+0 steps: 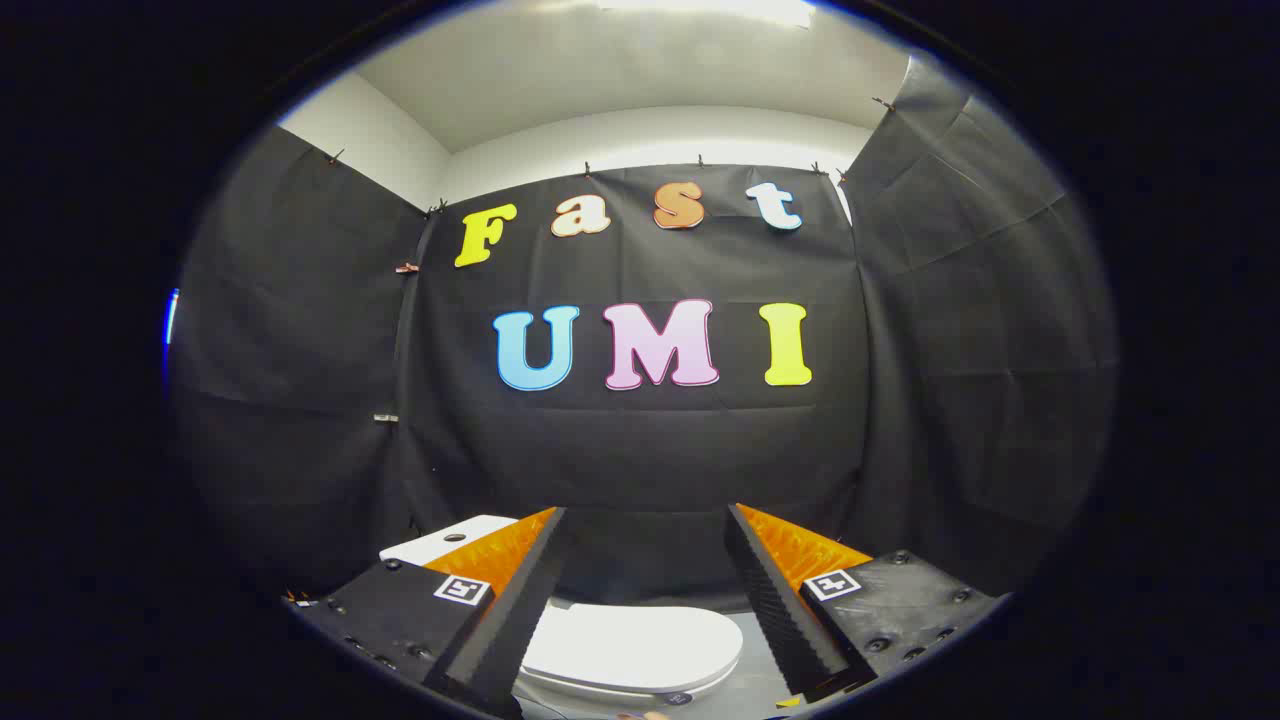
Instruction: Open the toilet lid.
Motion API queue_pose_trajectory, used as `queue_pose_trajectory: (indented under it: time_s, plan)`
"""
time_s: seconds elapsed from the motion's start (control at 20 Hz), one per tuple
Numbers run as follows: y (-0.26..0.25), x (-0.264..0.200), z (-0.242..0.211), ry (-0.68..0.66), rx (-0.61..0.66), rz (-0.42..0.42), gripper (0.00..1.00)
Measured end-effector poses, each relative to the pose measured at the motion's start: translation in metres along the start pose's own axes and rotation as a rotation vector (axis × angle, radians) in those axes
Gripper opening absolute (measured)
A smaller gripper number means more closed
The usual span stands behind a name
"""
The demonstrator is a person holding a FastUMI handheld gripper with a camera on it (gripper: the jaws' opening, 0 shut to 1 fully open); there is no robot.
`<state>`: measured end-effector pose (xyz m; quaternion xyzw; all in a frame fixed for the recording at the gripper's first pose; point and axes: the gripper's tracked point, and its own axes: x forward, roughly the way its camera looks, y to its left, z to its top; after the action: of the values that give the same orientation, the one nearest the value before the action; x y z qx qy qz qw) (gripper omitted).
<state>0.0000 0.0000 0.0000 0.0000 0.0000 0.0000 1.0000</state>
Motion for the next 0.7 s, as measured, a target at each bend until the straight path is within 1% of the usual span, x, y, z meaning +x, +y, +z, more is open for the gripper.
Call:
queue_pose_trajectory:
  time_s: [0.6,0.7]
  plan:
    - [0.0035,-0.0063,0.0055,-0.006,-0.017,-0.004,0.98]
    - [0.0010,-0.0055,0.0049,-0.004,-0.026,-0.015,0.98]
